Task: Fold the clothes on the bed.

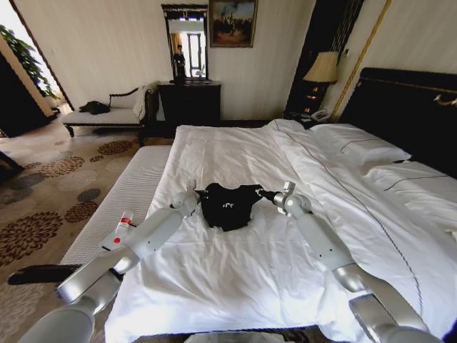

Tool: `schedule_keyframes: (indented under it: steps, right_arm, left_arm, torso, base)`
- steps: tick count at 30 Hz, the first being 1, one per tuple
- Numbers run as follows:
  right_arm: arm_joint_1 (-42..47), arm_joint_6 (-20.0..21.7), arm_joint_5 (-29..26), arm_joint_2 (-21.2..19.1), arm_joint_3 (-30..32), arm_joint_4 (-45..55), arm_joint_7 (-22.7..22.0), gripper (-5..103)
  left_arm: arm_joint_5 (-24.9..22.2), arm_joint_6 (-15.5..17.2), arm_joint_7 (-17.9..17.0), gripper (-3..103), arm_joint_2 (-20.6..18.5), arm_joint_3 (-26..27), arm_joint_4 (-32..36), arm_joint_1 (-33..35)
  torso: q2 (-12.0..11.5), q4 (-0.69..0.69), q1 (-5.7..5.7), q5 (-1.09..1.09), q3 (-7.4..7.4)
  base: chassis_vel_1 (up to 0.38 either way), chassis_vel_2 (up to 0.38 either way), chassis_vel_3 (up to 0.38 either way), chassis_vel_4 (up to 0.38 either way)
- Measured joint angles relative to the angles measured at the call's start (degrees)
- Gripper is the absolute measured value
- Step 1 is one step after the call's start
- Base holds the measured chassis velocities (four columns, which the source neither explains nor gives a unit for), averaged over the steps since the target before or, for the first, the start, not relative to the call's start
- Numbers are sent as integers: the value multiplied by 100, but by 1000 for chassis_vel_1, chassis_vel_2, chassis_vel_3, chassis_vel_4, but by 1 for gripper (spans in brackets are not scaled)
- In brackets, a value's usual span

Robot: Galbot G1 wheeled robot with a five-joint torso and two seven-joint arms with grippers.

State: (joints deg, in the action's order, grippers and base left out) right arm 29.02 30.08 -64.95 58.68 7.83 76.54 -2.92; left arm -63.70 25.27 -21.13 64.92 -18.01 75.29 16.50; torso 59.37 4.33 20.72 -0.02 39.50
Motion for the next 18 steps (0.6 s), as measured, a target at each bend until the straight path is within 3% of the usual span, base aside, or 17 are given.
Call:
schedule_keyframes:
  steps: [11,18]
  right_arm:
    - [-389,-294,-68,-643,-42,1073,-374,3]
    - [-1275,-386,-631,-1254,-294,1585,-585,3]
  left_arm:
    - [-573,-31,-148,1,-445,-14,862,-751]
    - [-1032,5,-183,1,-625,157,1010,-1662]
  torso:
    - [0,0,0,0,0]
    - [0,-1,1,-2,0]
  base:
    - [0,0,0,0]
    - [0,0,0,0]
